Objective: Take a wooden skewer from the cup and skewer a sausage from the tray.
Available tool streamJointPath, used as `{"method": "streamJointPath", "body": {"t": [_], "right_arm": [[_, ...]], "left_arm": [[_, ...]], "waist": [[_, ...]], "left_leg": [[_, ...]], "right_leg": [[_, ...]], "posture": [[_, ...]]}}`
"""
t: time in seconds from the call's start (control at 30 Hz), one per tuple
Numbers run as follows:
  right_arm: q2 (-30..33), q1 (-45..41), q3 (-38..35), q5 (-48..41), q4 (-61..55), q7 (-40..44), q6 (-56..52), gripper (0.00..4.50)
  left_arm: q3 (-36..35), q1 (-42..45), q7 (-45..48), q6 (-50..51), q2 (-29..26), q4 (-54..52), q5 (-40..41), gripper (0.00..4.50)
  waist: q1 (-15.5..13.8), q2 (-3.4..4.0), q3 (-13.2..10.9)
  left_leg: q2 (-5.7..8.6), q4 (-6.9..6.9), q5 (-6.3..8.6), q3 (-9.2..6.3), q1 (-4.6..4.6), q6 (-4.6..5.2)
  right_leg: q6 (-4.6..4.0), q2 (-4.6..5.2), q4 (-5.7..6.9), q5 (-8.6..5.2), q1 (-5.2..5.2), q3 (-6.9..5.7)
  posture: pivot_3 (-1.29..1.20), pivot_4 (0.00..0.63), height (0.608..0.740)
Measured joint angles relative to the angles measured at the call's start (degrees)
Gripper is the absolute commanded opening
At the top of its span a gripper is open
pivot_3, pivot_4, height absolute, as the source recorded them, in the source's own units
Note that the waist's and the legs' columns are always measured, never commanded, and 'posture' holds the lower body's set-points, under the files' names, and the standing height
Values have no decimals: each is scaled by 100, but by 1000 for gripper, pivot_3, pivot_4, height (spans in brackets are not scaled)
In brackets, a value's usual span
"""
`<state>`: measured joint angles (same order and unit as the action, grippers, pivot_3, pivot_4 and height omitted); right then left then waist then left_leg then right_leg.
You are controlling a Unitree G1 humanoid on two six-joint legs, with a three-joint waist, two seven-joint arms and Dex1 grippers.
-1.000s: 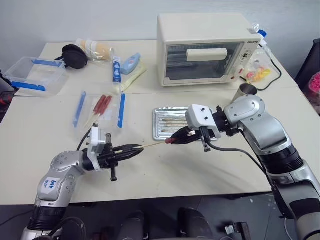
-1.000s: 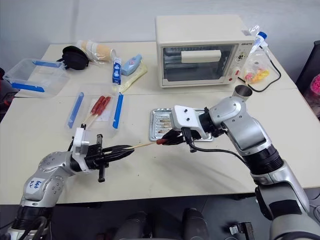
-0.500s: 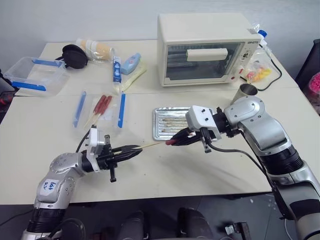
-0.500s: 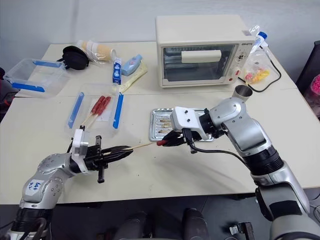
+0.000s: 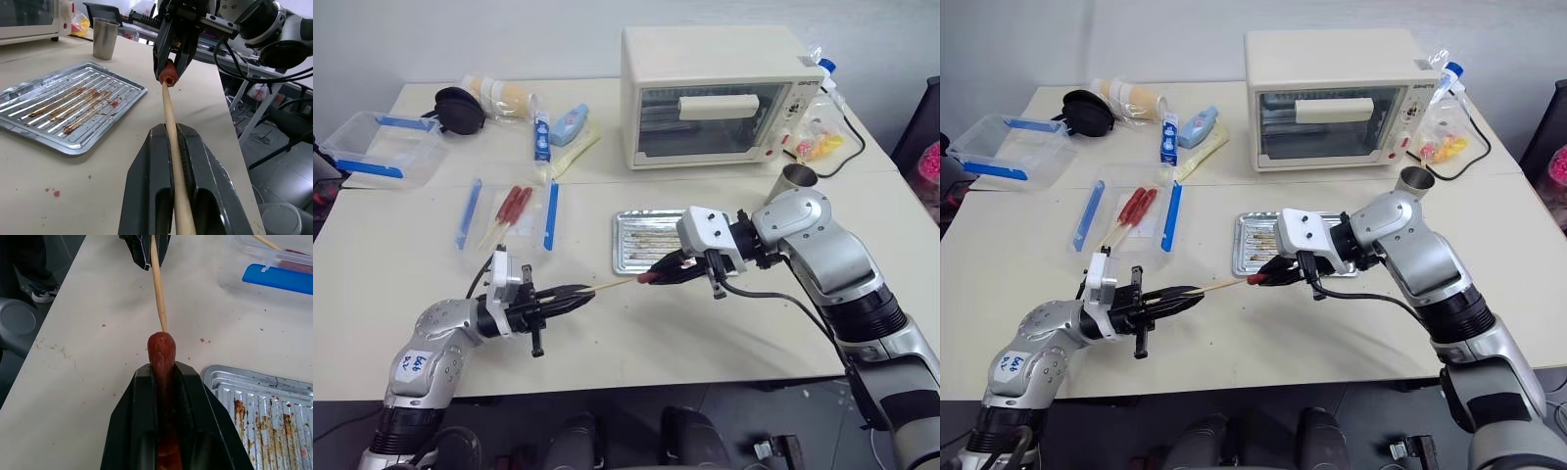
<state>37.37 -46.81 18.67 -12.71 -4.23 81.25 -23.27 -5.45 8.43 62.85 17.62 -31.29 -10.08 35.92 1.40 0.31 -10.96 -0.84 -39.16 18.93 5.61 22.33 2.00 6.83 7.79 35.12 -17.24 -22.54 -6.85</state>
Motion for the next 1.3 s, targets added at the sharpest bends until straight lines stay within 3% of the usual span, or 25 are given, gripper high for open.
{"method": "streamJointPath", "body": {"t": [0.63, 1.3], "right_arm": [[0, 1, 0, 47, 407, 13, 345, 214], [-23, 56, 0, 35, 213, 8, 280, 214]], "left_arm": [[-86, -12, 54, 171, -133, -62, 73, 0], [141, 213, 93, 34, 98, 148, -8, 0]], "waist": [[0, 0, 0], [-1, 0, 0]], "left_leg": [[0, -2, 0, 0, 0, 0], [0, -3, 0, 0, 0, 0]], "right_leg": [[0, 0, 2, 0, 0, 0], [0, -1, 4, 0, 0, 0]], "posture": [[0, 150, 740], [0, 150, 740]]}}
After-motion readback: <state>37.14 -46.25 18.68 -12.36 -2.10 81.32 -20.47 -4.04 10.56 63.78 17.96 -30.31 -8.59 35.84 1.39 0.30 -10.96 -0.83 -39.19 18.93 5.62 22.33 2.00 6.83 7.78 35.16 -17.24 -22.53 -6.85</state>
